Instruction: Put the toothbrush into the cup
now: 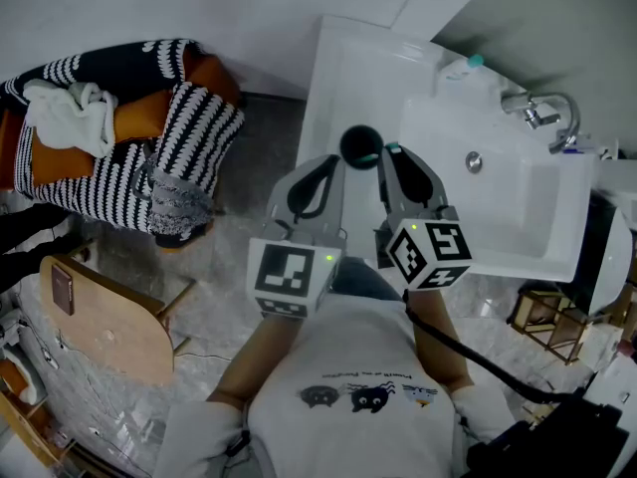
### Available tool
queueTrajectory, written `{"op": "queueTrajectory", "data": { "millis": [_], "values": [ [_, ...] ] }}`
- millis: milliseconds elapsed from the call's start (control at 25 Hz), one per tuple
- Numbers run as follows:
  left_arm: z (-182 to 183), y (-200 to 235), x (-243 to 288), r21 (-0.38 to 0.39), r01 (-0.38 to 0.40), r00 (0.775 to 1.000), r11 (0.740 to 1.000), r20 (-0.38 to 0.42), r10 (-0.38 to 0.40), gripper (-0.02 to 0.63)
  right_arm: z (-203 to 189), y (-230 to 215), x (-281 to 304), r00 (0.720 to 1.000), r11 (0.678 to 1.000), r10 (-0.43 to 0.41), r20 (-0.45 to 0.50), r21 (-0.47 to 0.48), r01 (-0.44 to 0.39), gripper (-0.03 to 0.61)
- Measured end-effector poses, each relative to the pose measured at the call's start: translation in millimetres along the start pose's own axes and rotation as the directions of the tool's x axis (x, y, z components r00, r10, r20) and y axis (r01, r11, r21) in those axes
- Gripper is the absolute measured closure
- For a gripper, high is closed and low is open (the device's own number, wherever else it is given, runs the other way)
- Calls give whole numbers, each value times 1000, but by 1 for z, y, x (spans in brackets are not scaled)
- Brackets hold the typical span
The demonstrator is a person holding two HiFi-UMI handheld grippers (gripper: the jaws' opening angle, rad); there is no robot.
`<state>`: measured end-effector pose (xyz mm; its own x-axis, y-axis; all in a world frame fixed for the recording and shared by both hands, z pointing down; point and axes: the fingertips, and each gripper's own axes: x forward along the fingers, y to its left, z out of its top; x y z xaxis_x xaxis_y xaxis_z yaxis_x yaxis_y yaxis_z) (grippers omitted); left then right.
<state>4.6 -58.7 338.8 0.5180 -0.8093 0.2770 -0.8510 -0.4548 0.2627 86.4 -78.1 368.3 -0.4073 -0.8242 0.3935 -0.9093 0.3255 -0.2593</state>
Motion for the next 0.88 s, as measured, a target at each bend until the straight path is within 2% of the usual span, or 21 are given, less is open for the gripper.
{"op": "queueTrajectory", "data": {
  "millis": [880],
  "values": [
    [-2,4,6,-5,3,1000,1000,-7,-3,614,-6,-2,8,1000,1000,-3,-23,-6,3,523]
  ]
}}
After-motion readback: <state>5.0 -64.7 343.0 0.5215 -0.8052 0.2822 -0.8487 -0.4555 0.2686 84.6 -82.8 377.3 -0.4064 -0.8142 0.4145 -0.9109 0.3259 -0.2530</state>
